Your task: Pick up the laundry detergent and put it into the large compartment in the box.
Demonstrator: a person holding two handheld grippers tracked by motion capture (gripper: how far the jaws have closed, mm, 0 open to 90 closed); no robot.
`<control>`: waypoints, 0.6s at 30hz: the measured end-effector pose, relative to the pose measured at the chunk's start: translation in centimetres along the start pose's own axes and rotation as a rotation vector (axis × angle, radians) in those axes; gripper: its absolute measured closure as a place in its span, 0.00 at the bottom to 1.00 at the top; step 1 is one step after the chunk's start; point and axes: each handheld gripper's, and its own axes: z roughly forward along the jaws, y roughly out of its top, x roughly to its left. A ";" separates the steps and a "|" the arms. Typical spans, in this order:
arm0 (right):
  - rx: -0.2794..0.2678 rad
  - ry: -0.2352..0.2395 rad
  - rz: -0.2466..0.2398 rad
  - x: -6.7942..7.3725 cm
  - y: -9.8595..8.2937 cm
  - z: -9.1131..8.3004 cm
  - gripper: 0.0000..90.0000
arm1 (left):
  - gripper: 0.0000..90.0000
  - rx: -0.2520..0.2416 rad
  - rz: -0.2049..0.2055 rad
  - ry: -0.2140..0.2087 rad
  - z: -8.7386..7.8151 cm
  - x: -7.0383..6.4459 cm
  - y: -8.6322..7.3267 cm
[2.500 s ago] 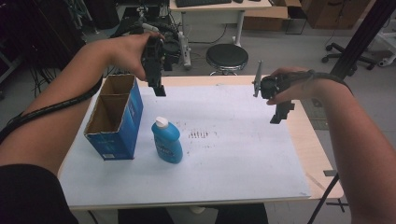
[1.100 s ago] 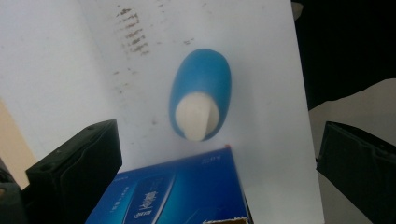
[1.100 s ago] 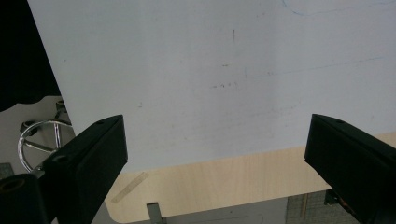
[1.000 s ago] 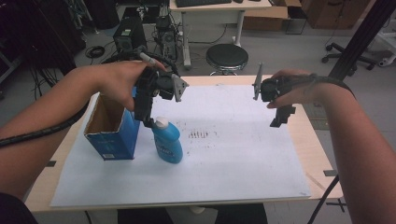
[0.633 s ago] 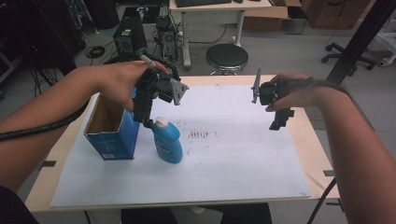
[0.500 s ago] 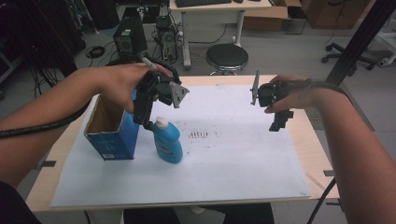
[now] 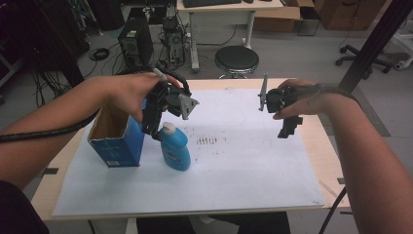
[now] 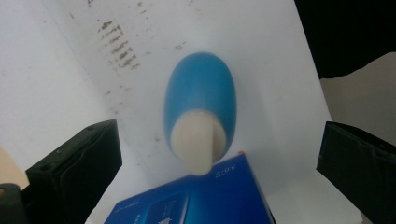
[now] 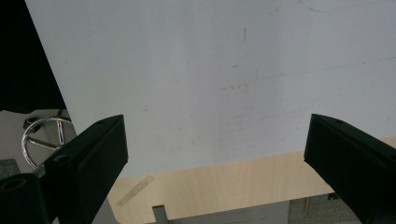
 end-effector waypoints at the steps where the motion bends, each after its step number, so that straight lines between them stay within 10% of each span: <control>1: 0.000 0.000 -0.002 0.0 0.0 0.0 0.07 | 0.00 0.000 0.000 0.000 0.0 0.0 0.0; 18: -0.008 -0.019 0.002 0.4 -0.3 -0.2 0.07 | 0.00 0.029 0.001 -0.003 2.4 0.4 -0.3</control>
